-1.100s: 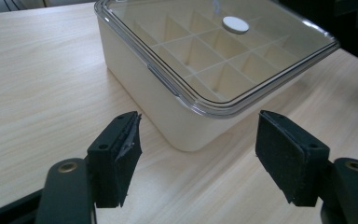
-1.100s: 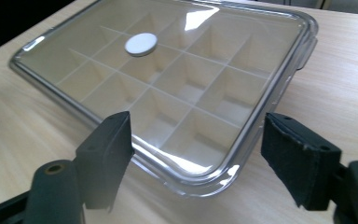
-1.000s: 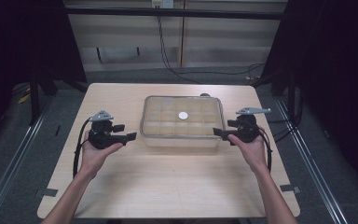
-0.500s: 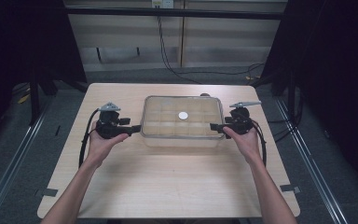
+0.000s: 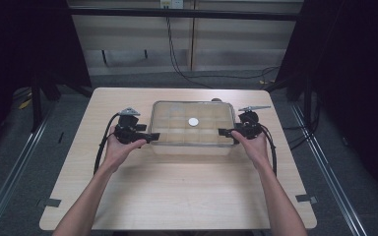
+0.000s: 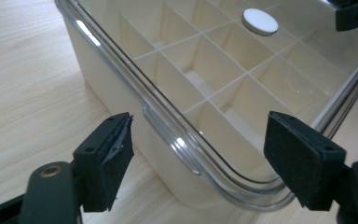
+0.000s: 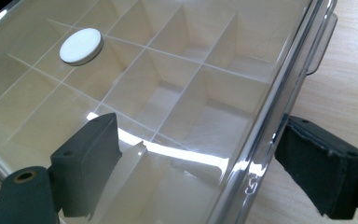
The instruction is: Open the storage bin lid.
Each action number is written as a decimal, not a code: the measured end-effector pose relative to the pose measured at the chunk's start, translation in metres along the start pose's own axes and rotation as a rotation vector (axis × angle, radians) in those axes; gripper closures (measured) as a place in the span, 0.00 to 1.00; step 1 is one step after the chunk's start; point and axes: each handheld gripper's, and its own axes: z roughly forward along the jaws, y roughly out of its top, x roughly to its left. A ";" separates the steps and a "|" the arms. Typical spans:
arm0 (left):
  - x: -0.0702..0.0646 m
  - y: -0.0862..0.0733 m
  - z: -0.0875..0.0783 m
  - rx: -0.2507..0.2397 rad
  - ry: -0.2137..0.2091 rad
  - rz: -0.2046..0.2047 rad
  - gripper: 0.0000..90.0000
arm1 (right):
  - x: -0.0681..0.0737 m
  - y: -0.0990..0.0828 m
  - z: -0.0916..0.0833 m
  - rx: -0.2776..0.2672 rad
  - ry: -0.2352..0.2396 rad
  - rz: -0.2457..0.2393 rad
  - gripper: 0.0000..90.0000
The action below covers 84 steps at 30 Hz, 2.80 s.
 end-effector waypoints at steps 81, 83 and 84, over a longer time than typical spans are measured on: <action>-0.005 -0.012 -0.016 -0.197 0.012 -0.063 0.65 | 0.001 -0.020 -0.030 -0.277 0.068 0.119 0.65; -0.006 -0.013 -0.018 -0.201 0.010 -0.055 0.67 | 0.001 -0.022 -0.034 -0.281 0.075 0.113 0.67; -0.007 -0.013 -0.018 -0.197 0.012 -0.043 0.67 | 0.001 -0.024 -0.036 -0.285 0.079 0.115 0.68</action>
